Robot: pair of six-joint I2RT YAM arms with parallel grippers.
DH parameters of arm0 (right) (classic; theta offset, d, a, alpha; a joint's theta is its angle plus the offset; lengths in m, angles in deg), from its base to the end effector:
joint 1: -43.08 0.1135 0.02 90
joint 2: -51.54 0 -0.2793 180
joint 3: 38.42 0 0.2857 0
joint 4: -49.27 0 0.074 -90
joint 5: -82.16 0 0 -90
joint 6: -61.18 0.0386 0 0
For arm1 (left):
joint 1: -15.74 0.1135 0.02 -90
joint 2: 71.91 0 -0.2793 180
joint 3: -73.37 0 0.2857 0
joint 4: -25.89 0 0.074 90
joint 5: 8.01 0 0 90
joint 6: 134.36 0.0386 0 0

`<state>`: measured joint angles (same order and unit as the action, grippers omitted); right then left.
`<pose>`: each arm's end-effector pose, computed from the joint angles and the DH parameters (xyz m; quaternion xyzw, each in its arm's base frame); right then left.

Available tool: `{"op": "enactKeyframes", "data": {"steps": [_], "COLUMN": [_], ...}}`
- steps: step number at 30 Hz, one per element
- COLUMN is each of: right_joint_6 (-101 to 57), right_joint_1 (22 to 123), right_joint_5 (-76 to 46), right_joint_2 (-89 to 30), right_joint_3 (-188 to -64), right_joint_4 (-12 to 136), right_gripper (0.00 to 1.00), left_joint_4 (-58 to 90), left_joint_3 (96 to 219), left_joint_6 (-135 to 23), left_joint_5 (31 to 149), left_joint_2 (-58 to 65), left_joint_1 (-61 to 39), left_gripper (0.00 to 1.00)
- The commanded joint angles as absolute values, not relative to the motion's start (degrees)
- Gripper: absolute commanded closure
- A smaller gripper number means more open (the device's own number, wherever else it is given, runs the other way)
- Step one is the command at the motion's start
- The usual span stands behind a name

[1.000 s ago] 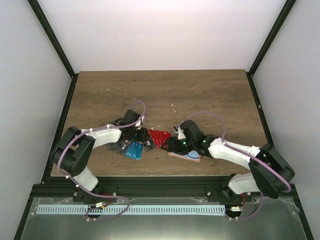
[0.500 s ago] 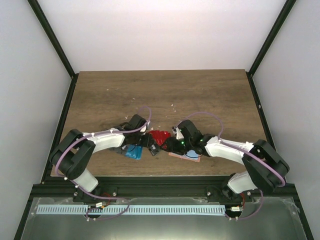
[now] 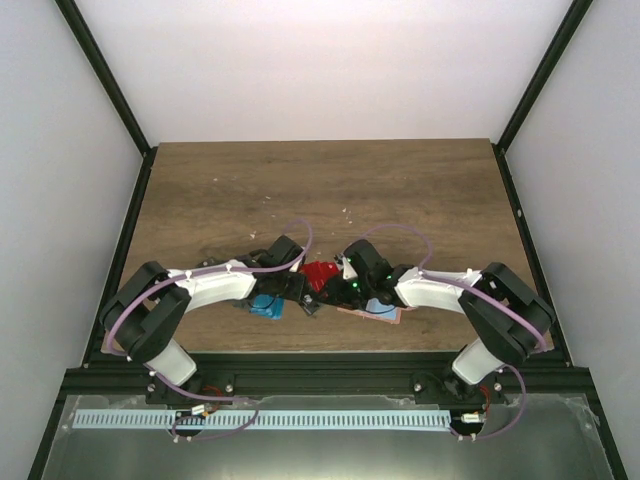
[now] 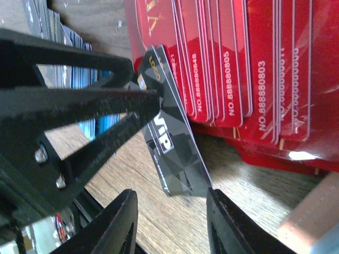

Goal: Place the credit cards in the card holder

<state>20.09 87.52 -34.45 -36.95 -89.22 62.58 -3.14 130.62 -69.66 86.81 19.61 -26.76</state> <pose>0.2071 0.2273 0.1337 -0.0410 0.9196 0.3852 0.0651 0.2293 -0.2146 0.1314 0.1550 0.9597 -0.1626 0.1687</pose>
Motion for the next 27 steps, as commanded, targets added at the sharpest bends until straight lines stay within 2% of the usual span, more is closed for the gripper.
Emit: {"op": "enactKeyframes", "data": {"steps": [1, 10, 20, 27], "right_joint_6": [19.4, 17.8, 15.6, 15.5], "right_joint_1": [88.2, 89.4, 89.6, 90.6], "right_joint_5": [-33.7, -31.2, -25.5, -29.4], "right_joint_2": [-38.9, -42.4, -41.5, -43.5], "right_joint_3": [-92.7, -95.9, -94.7, -94.4], "right_joint_4": [61.7, 64.9, 69.7, 66.4], "right_gripper": [0.63, 0.7, 0.63, 0.7], "left_joint_4": [-3.7, -2.1, -1.9, -1.6], "left_joint_3": [131.6, 131.1, 131.3, 131.7], "left_joint_6": [-69.4, -69.1, -68.5, -68.4], "left_joint_5": [86.5, 87.8, 88.0, 88.3], "left_joint_2": [18.3, 19.1, 19.8, 20.2], "left_joint_1": [-27.3, -27.4, -27.4, -27.3], "left_gripper": [0.54, 0.54, 0.54, 0.54]}}
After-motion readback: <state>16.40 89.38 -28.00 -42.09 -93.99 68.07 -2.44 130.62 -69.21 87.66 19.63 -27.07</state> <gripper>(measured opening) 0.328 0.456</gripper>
